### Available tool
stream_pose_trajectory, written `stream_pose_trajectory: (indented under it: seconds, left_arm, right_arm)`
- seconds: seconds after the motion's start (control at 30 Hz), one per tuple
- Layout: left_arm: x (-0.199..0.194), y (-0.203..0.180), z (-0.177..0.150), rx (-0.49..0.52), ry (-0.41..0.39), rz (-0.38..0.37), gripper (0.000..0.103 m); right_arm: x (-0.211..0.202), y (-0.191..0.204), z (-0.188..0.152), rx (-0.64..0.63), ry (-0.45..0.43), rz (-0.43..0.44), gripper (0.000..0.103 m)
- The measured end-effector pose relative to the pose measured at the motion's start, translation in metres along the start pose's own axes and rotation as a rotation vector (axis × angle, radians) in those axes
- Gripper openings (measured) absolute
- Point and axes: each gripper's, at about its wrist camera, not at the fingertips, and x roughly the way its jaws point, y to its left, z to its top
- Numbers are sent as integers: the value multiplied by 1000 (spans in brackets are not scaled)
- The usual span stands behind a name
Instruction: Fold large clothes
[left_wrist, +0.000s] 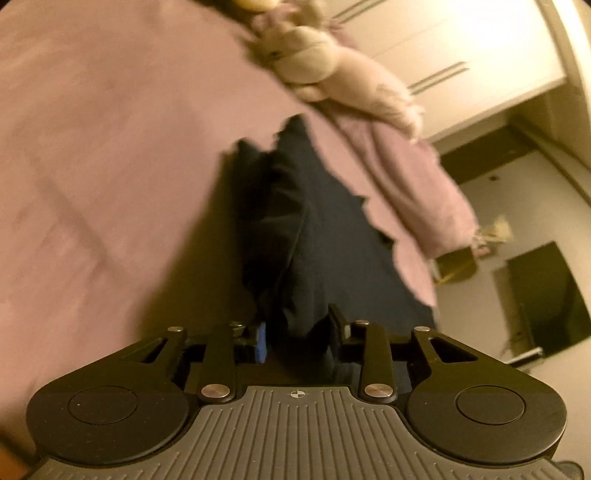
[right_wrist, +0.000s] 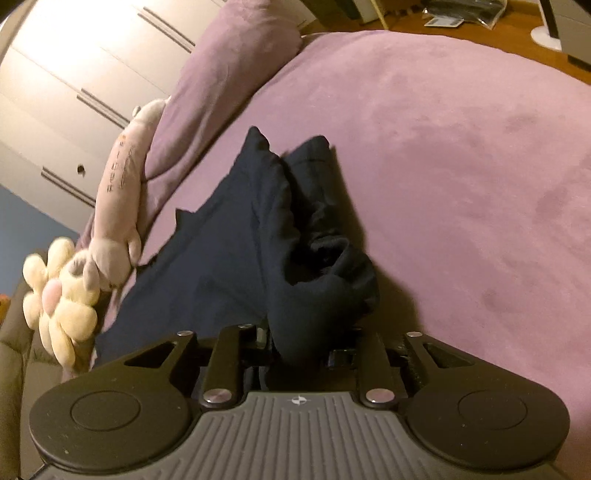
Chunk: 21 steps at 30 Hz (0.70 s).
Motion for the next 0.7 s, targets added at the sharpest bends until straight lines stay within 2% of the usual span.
stream_pose_trajectory:
  seconds: [0.07,0.13,0.17,0.2,0.27,0.33,0.4,0.53,0.63,0.7]
  left_arm:
    - [-8,9,-6,-17,-29,120,39]
    - [-21,9,-7,-9,-75,166,40]
    - [-28,5,-6,5,-105,177,42]
    - [-35,-1,-4,34,-140,192,48]
    - [-41,-15,0,106,-189,237,54]
    - [-40,-31,-2,178,-205,251,57]
    - [-28,-48,-1,224,-192,233,62]
    - [5,-78,-6,310,-181,202,66]
    - [26,-85,-13,356,-196,276,65]
    - [35,-82,-15,352,-195,323,64]
  right_arm:
    - [-10,1,6,4,-11,-55,46]
    - [-25,0,13,28,-58,-69,48]
    - [-31,2,15,22,-91,-81,52]
    - [-38,5,16,1,-129,-97,56]
    - [-44,12,19,-48,-173,-112,56]
    - [-40,22,21,-93,-180,-96,56]
    - [-29,36,21,-136,-177,-97,55]
    - [0,63,18,-221,-171,-130,54]
    - [17,71,16,-279,-161,-201,47]
    - [23,70,16,-270,-157,-202,41]
